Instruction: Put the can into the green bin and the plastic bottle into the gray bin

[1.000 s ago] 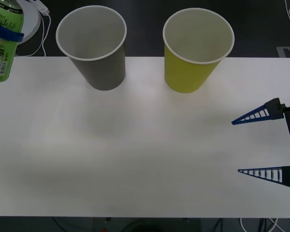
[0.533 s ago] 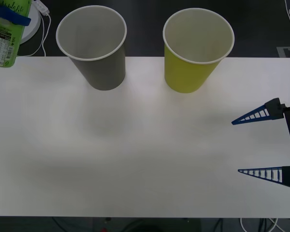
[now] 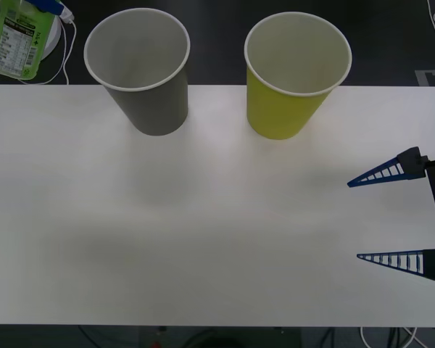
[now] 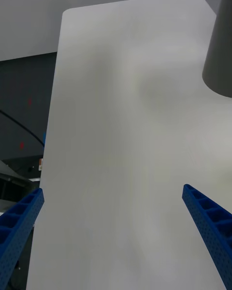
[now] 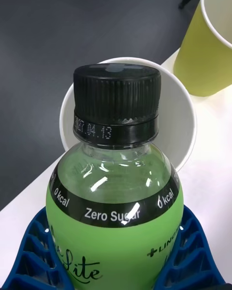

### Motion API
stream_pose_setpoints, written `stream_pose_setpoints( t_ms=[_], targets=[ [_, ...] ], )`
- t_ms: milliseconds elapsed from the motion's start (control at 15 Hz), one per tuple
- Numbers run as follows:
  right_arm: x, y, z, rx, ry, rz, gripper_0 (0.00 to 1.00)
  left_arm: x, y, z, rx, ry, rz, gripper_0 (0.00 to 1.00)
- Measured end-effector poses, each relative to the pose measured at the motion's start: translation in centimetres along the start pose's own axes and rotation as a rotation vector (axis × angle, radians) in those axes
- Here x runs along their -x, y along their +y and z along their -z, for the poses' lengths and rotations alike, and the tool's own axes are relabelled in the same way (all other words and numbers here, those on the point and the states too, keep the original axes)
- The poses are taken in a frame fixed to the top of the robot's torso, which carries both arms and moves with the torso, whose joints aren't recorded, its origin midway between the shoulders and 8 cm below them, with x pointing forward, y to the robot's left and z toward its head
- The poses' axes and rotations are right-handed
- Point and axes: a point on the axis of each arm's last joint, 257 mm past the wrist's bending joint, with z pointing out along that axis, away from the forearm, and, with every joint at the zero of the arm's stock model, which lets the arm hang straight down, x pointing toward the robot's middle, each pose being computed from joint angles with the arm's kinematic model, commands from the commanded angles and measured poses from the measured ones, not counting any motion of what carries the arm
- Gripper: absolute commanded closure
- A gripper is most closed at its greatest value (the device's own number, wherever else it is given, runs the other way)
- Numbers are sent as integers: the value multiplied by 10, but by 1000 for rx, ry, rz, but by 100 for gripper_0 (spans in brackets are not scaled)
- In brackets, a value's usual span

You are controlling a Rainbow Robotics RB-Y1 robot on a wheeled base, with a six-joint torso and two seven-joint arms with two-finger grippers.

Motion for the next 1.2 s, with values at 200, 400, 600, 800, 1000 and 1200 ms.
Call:
stream_pose_setpoints(
  t_ms=[200, 400, 600, 800, 1000, 1200],
  targets=[
    [0, 0, 0, 0, 0, 0, 0, 15, 2, -6, 2, -2, 2, 100],
    [0, 0, 0, 0, 0, 0, 0, 30, 5, -13, 4, 13, -7, 100],
    [0, 0, 0, 0, 0, 0, 0, 49, -1, -27, -20, -4, 5, 100],
    [0, 0, 0, 0, 0, 0, 0, 64, -7, -45, 2, -7, -22, 100],
    [0, 0, 0, 0, 0, 0, 0, 81, -21, -64, -13, -39, -3, 100],
    [0, 0, 0, 0, 0, 0, 0, 98, -29, -76, -37, -62, 15, 100]
  ],
)
